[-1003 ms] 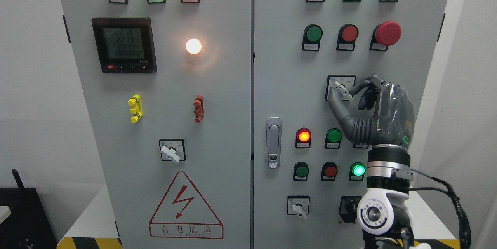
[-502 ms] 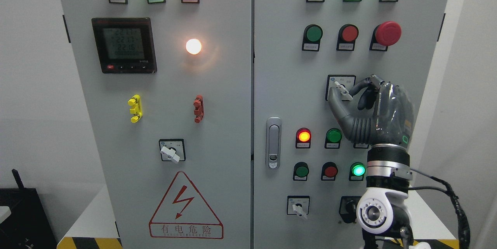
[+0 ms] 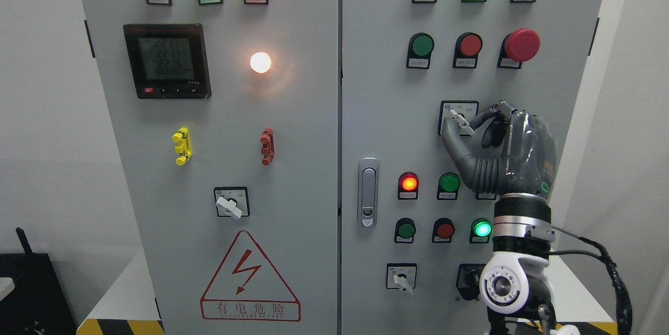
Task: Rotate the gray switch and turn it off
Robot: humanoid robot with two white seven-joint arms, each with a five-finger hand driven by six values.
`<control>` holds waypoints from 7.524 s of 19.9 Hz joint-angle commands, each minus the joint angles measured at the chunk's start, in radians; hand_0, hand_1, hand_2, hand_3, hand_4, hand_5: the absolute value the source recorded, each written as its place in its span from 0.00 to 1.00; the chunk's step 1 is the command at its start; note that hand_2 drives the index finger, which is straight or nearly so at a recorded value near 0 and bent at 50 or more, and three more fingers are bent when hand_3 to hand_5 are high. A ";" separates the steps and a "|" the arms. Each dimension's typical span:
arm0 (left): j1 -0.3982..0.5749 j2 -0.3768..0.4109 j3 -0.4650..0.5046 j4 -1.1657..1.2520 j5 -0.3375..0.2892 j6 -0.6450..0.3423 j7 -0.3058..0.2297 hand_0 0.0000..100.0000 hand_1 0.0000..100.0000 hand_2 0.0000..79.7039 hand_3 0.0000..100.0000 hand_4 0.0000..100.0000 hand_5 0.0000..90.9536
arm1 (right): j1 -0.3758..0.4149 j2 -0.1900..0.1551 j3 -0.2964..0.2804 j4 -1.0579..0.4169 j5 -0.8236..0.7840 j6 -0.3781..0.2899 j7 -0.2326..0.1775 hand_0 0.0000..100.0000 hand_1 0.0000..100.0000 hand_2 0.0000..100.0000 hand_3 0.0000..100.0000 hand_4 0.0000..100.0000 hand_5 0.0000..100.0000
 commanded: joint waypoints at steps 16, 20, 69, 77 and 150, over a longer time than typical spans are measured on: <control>-0.009 0.000 0.008 -0.026 0.020 0.001 0.000 0.12 0.39 0.00 0.00 0.00 0.00 | -0.008 0.001 0.020 0.015 0.000 0.000 0.000 0.29 0.48 0.67 0.96 0.94 1.00; -0.009 0.000 0.008 -0.026 0.020 0.001 0.000 0.12 0.39 0.00 0.00 0.00 0.00 | -0.009 0.001 0.020 0.015 0.000 0.000 0.000 0.33 0.47 0.67 0.96 0.94 1.00; -0.009 0.000 0.008 -0.026 0.020 0.001 0.000 0.12 0.39 0.00 0.00 0.00 0.00 | -0.015 0.002 0.028 0.023 -0.006 -0.001 0.000 0.51 0.38 0.71 1.00 0.96 1.00; -0.009 0.000 0.008 -0.026 0.018 -0.001 0.000 0.12 0.39 0.00 0.00 0.00 0.00 | -0.015 0.001 0.028 0.021 -0.008 -0.006 0.000 0.35 0.38 0.71 1.00 0.96 1.00; -0.009 0.000 0.008 -0.026 0.020 0.001 0.000 0.12 0.39 0.00 0.00 0.00 0.00 | 0.359 -0.294 0.023 -0.263 -0.040 -0.385 -0.086 0.11 0.18 0.12 0.11 0.00 0.00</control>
